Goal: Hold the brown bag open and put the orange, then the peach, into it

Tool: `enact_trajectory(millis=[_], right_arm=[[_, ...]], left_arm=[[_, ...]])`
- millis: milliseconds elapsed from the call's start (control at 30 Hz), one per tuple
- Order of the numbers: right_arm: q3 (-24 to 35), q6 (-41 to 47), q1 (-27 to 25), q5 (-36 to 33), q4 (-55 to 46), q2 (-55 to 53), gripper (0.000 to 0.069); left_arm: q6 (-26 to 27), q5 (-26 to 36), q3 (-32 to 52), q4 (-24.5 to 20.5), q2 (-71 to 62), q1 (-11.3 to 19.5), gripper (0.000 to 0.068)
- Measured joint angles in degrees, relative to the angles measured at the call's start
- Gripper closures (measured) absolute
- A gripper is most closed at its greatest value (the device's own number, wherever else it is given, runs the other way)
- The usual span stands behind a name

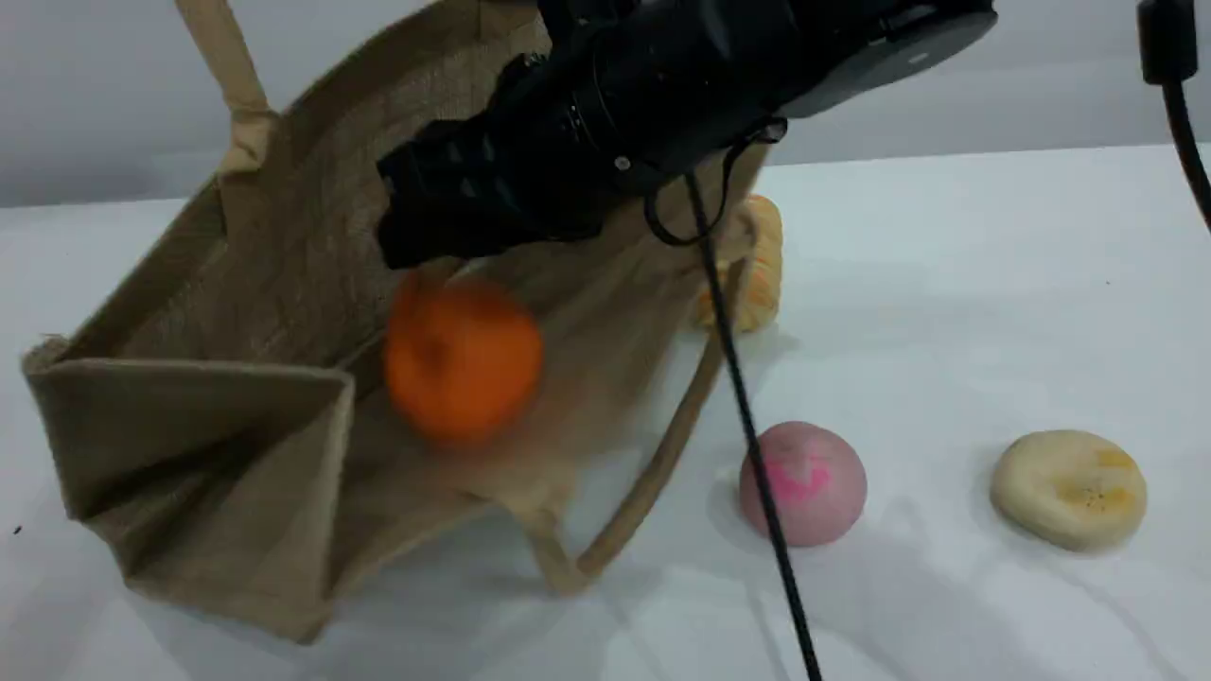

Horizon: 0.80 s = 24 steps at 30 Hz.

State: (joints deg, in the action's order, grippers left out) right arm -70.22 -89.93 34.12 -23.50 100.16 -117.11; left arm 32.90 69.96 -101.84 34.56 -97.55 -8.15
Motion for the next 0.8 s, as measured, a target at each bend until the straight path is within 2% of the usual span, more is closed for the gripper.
enact_trajectory(millis=[100,200,300,400,567,700,800], right_arm=[[0.1,0.0,0.0,-0.1,-0.2,0.8,0.022],[0.1,0.2,-0.1,0.0,-1.7,3.1,0.02],[0.3,4.0,-1.3,-0.3,-7.5,6.6,0.0196],[0.3,11.8,-3.1,-2.4,-17.4,10.3,0.0196],[1.5,32.0,-7.3,-8.3,-40.3,15.5,0.0235],[6.2,44.8,-11.1,-8.0,-55.2,18.3,0.0268],[11.3,49.8,-14.0,-5.8,-61.9,18.3,0.027]], left_arm=[[0.1,0.1,0.0,0.0,0.0,0.0,0.061],[1.0,0.1,0.0,0.0,0.0,0.0,0.061],[1.0,0.1,0.0,0.0,0.0,0.0,0.061],[1.0,0.1,0.0,0.0,0.0,0.0,0.061],[1.2,0.1,0.0,0.0,0.0,0.0,0.061],[1.3,0.1,0.0,-0.1,0.0,0.0,0.061],[1.5,0.1,0.0,-0.1,0.0,0.0,0.061]])
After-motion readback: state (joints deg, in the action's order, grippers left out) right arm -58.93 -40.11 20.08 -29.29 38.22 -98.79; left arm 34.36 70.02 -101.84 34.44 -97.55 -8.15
